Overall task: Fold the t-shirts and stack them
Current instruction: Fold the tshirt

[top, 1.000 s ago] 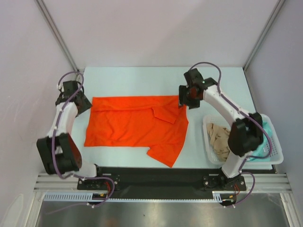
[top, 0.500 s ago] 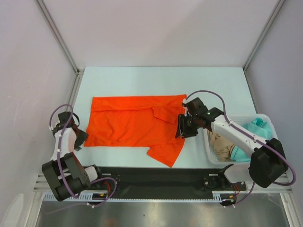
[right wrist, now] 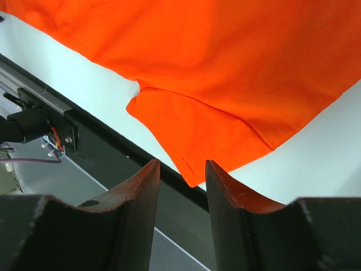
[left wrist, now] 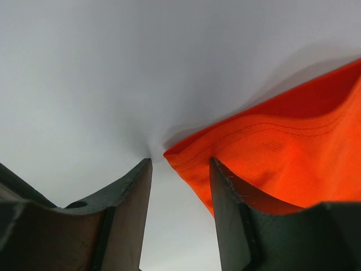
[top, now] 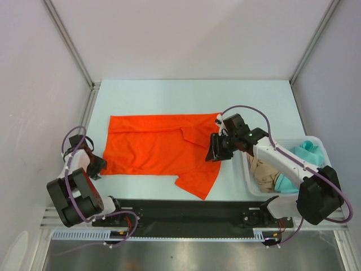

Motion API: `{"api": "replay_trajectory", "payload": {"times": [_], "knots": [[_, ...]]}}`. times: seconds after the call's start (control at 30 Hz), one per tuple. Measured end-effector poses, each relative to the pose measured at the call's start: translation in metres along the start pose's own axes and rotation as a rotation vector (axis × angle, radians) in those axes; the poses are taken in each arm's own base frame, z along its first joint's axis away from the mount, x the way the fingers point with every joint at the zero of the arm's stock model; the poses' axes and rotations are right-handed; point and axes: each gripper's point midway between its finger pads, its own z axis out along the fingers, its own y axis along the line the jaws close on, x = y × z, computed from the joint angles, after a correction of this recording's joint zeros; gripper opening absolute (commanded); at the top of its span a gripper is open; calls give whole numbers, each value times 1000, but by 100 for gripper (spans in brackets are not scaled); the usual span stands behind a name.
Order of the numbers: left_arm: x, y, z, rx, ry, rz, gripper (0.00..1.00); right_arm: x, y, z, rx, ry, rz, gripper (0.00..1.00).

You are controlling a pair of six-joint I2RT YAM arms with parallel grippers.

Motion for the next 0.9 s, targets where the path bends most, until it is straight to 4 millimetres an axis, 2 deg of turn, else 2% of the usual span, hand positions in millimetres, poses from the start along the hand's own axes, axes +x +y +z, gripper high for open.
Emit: {"api": "replay_trajectory", "payload": {"times": [0.23,0.37,0.4,0.53,0.67,0.73,0.8,0.9], "knots": [[3,8,6,-48,11,-17,46,-6,-11,-2,-1,-6,15,43],[2,9,7,-68,12,-32,44,1,-13,0,-8,17,24,44],[2,10,7,-71,14,-34,38,3,-13,1,-9,24,24,45],[2,9,8,-73,14,-37,29,12,-14,4,-10,50,29,53],[1,7,9,-65,13,-38,21,42,-26,15,4,125,77,54],[0,6,9,-59,9,-41,11,62,-37,21,30,167,121,48],[-2,4,9,-52,2,-44,3,79,-46,25,66,201,178,46],[-2,4,9,-42,-12,-57,0,86,-57,34,131,200,259,42]]}}
